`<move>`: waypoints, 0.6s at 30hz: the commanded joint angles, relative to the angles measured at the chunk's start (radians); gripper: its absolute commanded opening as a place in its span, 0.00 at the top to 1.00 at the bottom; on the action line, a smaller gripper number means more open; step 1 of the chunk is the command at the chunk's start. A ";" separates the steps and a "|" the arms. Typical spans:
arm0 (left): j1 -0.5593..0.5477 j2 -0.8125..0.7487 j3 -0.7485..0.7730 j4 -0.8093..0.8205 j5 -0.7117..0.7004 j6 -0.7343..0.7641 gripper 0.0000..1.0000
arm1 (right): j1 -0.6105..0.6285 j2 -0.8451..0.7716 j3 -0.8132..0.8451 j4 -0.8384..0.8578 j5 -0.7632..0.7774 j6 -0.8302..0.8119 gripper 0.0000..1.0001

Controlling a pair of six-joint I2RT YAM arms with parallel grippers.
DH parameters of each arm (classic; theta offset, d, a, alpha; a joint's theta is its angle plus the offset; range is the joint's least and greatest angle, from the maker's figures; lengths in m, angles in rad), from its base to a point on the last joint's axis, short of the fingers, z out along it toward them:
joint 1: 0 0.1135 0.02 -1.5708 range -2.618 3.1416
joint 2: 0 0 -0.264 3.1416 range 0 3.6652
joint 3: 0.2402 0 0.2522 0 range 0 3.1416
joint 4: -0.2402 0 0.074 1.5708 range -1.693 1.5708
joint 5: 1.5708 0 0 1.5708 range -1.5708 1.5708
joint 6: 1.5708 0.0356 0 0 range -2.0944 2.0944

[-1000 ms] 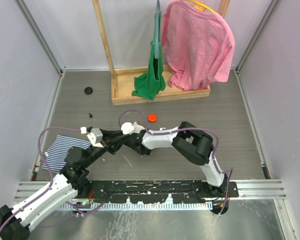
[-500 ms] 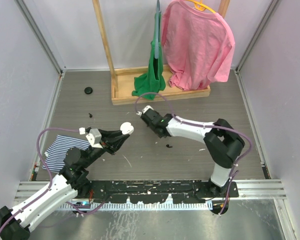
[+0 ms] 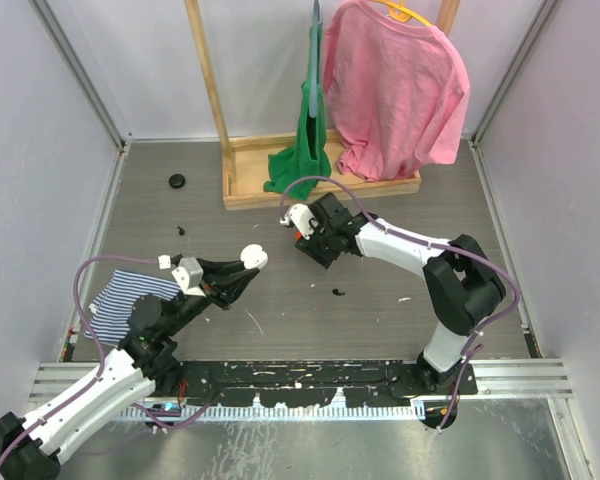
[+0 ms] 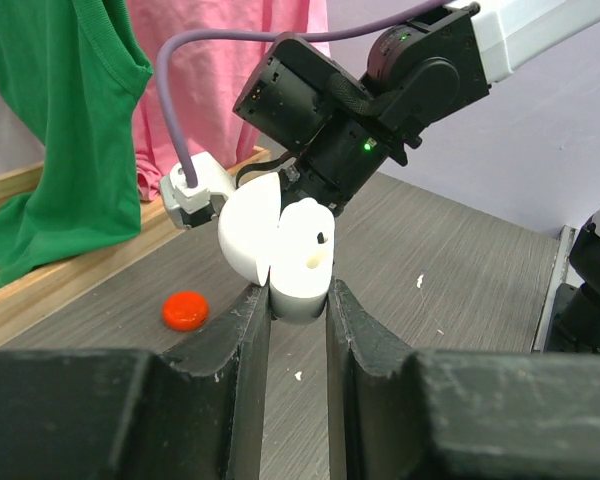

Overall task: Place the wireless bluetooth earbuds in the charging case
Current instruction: Adjust the earbud at the center of the board.

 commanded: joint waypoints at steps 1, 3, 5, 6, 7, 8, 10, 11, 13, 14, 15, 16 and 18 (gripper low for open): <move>0.003 -0.004 0.003 0.033 -0.007 0.003 0.95 | -0.041 0.002 0.044 -0.004 -0.175 -0.181 0.47; 0.003 -0.004 0.003 0.032 -0.007 0.002 0.95 | -0.064 0.016 0.058 -0.031 -0.204 -0.252 0.47; 0.004 -0.003 0.004 0.033 -0.005 0.000 0.95 | -0.078 0.030 0.077 -0.071 -0.244 -0.328 0.47; 0.004 -0.002 0.003 0.033 -0.004 0.001 0.95 | -0.084 0.035 0.081 -0.086 -0.260 -0.369 0.47; 0.003 -0.001 0.003 0.034 -0.004 0.001 0.95 | -0.089 0.037 0.084 -0.091 -0.270 -0.395 0.47; 0.003 0.000 0.003 0.035 -0.004 0.000 0.95 | -0.093 0.039 0.085 -0.091 -0.278 -0.415 0.47; 0.003 0.004 0.005 0.038 -0.002 0.001 0.95 | -0.096 0.048 0.090 -0.094 -0.293 -0.442 0.47; 0.003 0.005 0.004 0.039 -0.001 0.000 0.95 | -0.096 0.055 0.097 -0.098 -0.297 -0.451 0.47; 0.003 0.008 0.005 0.040 0.000 0.000 0.95 | -0.096 0.074 0.113 -0.113 -0.308 -0.460 0.47; 0.003 0.009 0.005 0.039 -0.001 0.000 0.95 | -0.096 0.085 0.121 -0.119 -0.310 -0.465 0.47; 0.003 0.010 0.005 0.040 -0.001 0.000 0.95 | -0.097 0.096 0.130 -0.123 -0.308 -0.467 0.48; 0.003 0.011 0.005 0.040 0.001 -0.001 0.95 | -0.096 0.106 0.136 -0.125 -0.304 -0.466 0.48; 0.003 0.009 0.005 0.040 0.001 -0.001 0.95 | -0.096 0.127 0.144 -0.129 -0.300 -0.466 0.50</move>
